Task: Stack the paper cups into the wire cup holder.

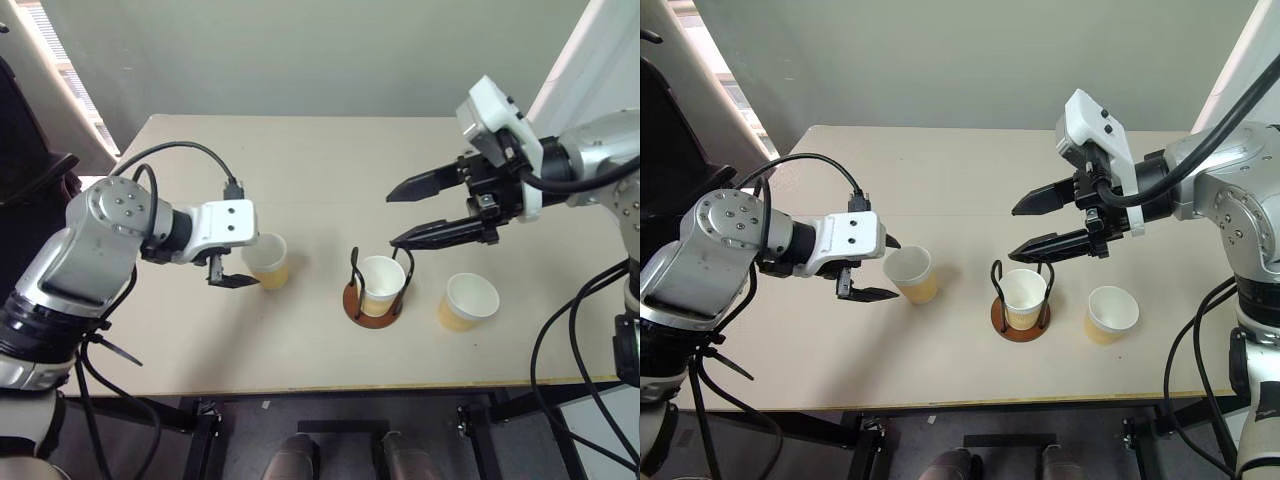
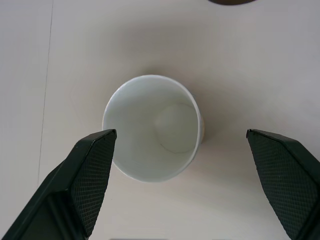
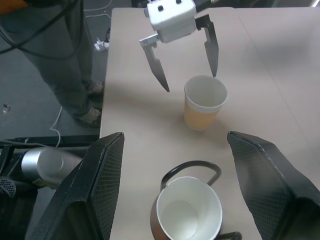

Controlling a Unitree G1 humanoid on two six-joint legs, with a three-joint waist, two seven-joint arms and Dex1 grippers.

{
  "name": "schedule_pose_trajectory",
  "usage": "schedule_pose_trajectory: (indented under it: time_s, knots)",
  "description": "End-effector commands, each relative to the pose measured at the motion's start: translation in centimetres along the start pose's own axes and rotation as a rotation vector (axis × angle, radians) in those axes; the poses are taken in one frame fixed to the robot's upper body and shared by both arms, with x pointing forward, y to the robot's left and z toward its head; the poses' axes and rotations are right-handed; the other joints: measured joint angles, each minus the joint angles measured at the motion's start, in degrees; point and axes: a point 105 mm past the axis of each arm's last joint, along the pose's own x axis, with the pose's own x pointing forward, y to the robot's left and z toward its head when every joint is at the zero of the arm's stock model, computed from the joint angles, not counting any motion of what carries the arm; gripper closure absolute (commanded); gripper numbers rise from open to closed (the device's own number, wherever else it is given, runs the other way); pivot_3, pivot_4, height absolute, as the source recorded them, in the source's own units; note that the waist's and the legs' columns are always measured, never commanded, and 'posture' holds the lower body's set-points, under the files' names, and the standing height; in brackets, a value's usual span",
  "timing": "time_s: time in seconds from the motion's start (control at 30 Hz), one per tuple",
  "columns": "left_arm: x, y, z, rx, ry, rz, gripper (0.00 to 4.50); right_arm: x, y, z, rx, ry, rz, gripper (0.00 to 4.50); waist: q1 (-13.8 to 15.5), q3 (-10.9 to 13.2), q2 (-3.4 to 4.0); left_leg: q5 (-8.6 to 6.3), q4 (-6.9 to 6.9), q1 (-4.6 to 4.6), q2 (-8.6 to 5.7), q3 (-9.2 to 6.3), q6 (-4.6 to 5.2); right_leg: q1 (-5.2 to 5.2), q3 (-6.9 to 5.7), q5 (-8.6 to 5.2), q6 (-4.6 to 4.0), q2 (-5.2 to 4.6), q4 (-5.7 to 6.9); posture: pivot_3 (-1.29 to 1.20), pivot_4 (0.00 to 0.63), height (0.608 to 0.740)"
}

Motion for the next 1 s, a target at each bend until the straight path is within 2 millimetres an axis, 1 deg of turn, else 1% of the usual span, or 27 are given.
schedule_pose_trajectory:
  time_s: [0.03,0.1,0.23,0.5,0.6,0.67,0.7,0.77,0.93,0.97,1.0]
  knots:
    - [0.4,0.1,0.3,0.03,0.0,-0.008,0.0,-0.5,0.1,0.8,-0.037,-0.016,-0.019,1.11,0.0,0.0,0.0,0.0,0.0,0.0,0.0,0.0,0.0,0.0,0.0,0.0,0.0,0.0,0.01,0.0,0.15,0.74]
    - [0.9,0.0,0.2,0.036,0.001,-0.019,0.0,-0.5,0.1,0.8,-0.037,-0.018,-0.02,1.11,0.0,0.0,0.0,-0.01,0.02,0.0,0.0,0.0,0.01,-0.01,0.0,0.01,-0.02,0.0,0.03,0.0,0.15,0.74]
    - [2.6,0.0,-0.2,0.063,0.011,-0.043,0.0,-0.5,0.1,0.8,-0.036,-0.023,-0.025,1.11,0.02,0.0,0.0,-0.01,0.01,0.01,0.0,0.0,0.0,-0.02,0.0,0.01,-0.03,0.0,0.1,0.0,0.15,0.74]
    - [3.8,0.6,0.1,0.094,-0.001,-0.053,0.0,-0.5,0.3,0.5,-0.027,-0.013,-0.034,1.11,0.01,0.0,-0.01,-0.01,0.03,0.01,0.01,0.01,0.0,-0.06,0.0,0.02,-0.02,0.0,0.18,0.0,0.15,0.74]
    - [4.0,0.7,0.2,0.113,-0.017,-0.054,0.64,-0.6,0.3,0.3,-0.026,-0.013,-0.037,1.06,0.02,0.0,0.0,-0.01,0.02,0.01,0.01,0.0,0.0,-0.06,-0.01,0.02,-0.02,0.0,0.18,0.0,0.15,0.74]
    - [4.0,0.8,0.5,0.138,-0.042,-0.058,1.39,-0.7,0.3,0.2,-0.03,-0.015,-0.038,1.06,0.03,0.0,-0.01,-0.01,0.03,0.0,0.01,0.0,0.0,-0.06,-0.01,0.03,-0.01,0.0,0.18,0.0,0.15,0.74]
    - [4.0,0.8,0.6,0.147,-0.053,-0.059,1.69,-0.8,0.3,0.2,-0.035,-0.018,-0.038,1.06,0.03,0.0,-0.01,-0.02,0.03,0.0,0.01,0.0,0.01,-0.06,-0.01,0.04,0.01,0.0,0.17,0.0,0.15,0.74]
    - [3.8,0.8,1.0,0.155,-0.077,-0.065,2.48,-0.9,0.2,0.1,-0.041,-0.018,-0.038,1.06,0.03,0.0,-0.01,-0.02,0.04,0.0,0.01,0.0,0.01,-0.06,-0.01,0.06,0.04,0.0,0.17,0.0,0.15,0.74]
    - [2.8,1.3,2.2,0.176,-0.142,-0.071,4.34,-1.5,-0.2,-0.4,-0.054,-0.018,-0.052,1.06,0.04,-0.01,-0.01,-0.02,0.05,-0.02,0.01,0.0,0.02,-0.06,-0.01,0.07,0.06,0.0,0.18,0.0,0.15,0.74]
    - [2.4,1.4,2.8,0.179,-0.164,-0.074,4.47,-1.7,-0.3,-0.5,-0.057,-0.018,-0.057,1.06,0.04,0.0,-0.01,-0.02,0.06,-0.02,0.01,0.01,0.02,-0.06,-0.01,0.07,0.06,0.0,0.18,0.0,0.15,0.74]
    - [2.2,1.5,3.2,0.184,-0.18,-0.077,4.47,-1.8,-0.4,-0.6,-0.059,-0.018,-0.061,1.06,0.05,-0.01,-0.02,-0.02,0.06,-0.02,0.01,0.01,0.02,-0.06,-0.01,0.07,0.06,0.0,0.18,0.0,0.15,0.74]
